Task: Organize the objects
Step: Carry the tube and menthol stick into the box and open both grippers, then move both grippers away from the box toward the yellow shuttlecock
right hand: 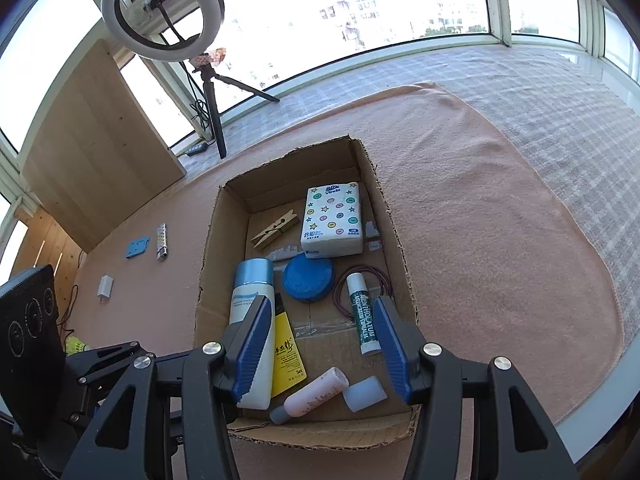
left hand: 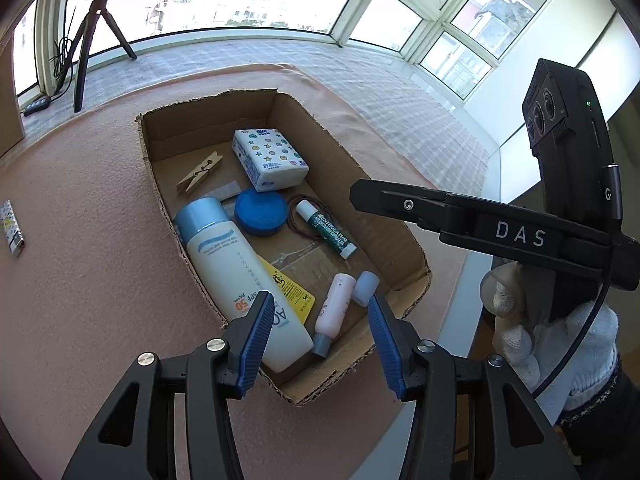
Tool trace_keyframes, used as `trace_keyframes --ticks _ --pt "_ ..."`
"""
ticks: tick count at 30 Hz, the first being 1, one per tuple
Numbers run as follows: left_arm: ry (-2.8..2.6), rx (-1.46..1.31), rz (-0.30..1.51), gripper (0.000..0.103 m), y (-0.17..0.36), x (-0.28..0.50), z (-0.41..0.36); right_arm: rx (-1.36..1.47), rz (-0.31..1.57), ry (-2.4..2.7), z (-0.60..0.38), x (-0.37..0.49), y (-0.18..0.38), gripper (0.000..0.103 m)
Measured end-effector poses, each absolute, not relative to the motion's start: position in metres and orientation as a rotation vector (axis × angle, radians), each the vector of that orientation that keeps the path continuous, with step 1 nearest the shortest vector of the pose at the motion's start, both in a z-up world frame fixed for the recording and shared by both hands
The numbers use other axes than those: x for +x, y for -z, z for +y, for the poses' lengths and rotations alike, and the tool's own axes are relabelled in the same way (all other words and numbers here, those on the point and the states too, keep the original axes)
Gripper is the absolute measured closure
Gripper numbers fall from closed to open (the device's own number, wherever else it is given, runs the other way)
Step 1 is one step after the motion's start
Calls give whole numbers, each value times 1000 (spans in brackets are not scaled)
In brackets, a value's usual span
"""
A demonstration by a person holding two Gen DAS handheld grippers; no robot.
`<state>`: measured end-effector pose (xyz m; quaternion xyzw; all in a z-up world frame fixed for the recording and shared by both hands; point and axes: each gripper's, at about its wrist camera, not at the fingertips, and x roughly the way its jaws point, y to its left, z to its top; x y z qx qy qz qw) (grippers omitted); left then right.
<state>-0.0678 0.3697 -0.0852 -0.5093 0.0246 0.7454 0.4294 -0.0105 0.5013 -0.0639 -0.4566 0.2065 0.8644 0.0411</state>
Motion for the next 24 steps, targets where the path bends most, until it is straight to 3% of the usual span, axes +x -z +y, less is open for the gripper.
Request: trace_keyframes --ticks 14,24 --pt "-2045 -1296 -26 43 73 -71 284 -1470 572 -2756 444 -33 54 51" --pt "-2221 -1335 -132 43 68 -66 204 -1541 527 -2855 384 -57 52 45"
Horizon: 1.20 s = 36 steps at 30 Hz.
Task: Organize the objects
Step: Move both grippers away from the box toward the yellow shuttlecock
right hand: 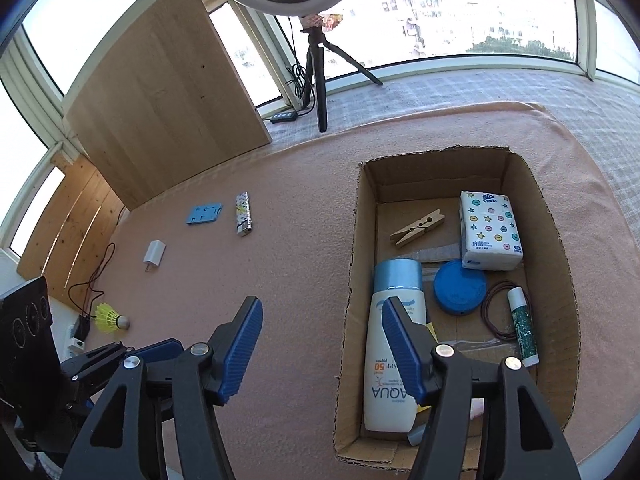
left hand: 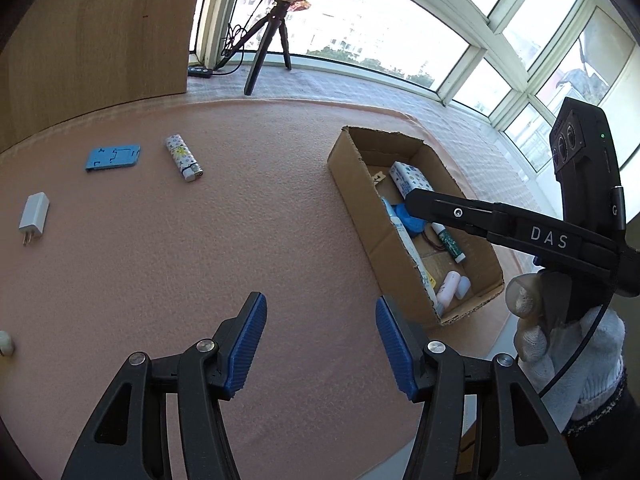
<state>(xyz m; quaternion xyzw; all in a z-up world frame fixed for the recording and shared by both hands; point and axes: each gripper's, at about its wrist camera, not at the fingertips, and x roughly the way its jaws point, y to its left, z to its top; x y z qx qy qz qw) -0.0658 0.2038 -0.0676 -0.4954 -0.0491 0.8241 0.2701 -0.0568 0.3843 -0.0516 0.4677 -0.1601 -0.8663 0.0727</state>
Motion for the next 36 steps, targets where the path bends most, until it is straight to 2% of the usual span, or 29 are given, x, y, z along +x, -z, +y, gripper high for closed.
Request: trace_keyframes --ticks 25,36 --pt "-2602 -1507 -586 43 99 -34 -51 1350 -185 2219 167 -123 62 44" --pt "-2660 -1556 -729 43 121 -28 -124 1356 -12 2047 63 -135 75 44"
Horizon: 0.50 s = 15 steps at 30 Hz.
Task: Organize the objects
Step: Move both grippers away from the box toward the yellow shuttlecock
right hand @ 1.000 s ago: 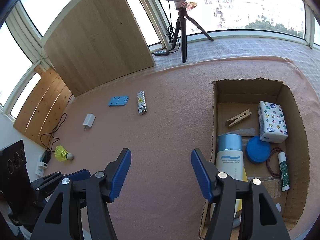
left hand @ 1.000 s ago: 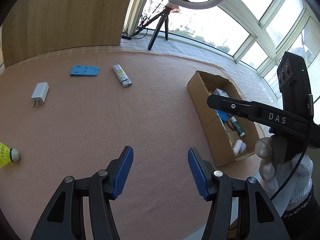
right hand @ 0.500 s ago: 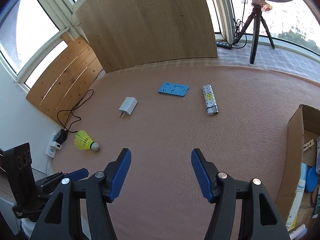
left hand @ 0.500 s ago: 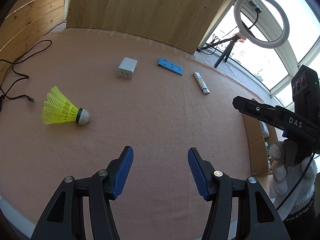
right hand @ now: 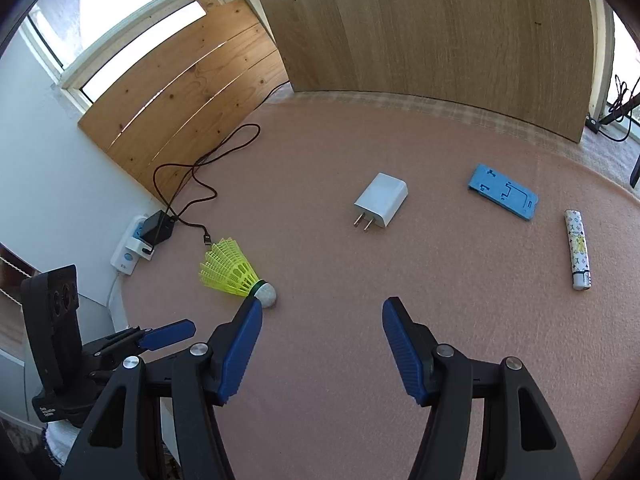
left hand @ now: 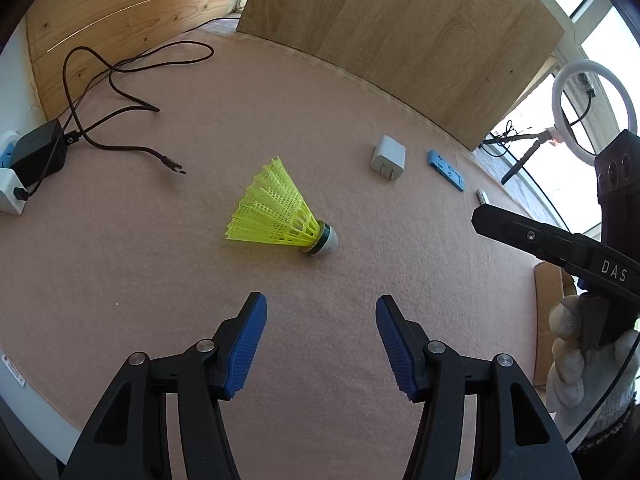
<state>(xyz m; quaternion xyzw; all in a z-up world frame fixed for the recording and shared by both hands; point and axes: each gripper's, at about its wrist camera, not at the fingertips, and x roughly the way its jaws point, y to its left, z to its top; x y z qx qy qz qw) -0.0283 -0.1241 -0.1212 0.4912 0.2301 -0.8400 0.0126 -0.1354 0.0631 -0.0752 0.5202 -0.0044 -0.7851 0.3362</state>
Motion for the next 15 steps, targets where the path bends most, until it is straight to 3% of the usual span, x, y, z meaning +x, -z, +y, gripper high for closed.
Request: trace_keyframes --ticks 15 --pt "2581 1551 749 43 148 -47 -157 1401 103 1830 -31 -155 114 44"
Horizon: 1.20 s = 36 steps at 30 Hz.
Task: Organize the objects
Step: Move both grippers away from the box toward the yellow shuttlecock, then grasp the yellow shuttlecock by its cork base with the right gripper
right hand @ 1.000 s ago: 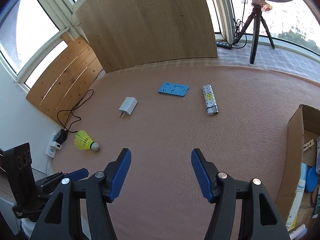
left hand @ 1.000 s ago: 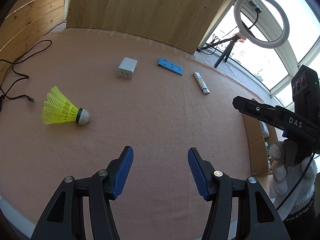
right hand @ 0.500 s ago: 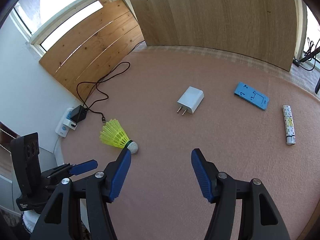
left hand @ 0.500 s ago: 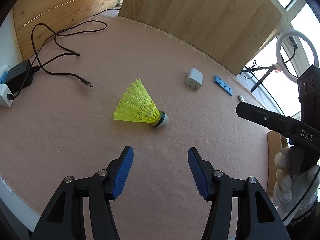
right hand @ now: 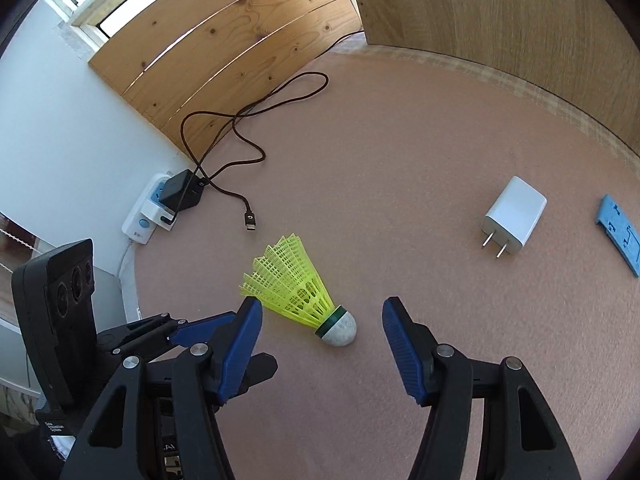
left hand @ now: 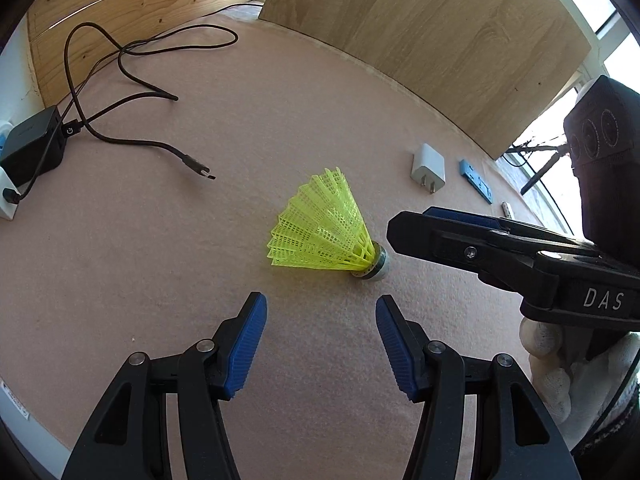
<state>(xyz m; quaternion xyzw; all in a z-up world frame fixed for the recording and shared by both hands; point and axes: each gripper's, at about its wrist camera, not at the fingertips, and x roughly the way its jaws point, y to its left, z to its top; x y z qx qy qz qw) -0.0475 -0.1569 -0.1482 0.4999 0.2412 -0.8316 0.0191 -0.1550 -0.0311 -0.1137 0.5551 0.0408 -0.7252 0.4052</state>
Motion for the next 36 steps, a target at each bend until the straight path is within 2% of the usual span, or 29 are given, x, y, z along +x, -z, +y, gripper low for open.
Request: trace_keyframes --ticks 16,20,30,36 --pt "2605 1584 772 42 163 -72 -163 1511 18 1680 -53 -160 142 45" --pt "2609 1587 767 42 166 -76 -163 1523 13 1642 -57 -159 143 56" --pt "2624 1598 803 38 166 -75 -156 1551 0 1637 -46 -159 149 62" --pt "2653 1582 788 37 165 -72 -145 1574 -77 1625 -32 -153 151 64"
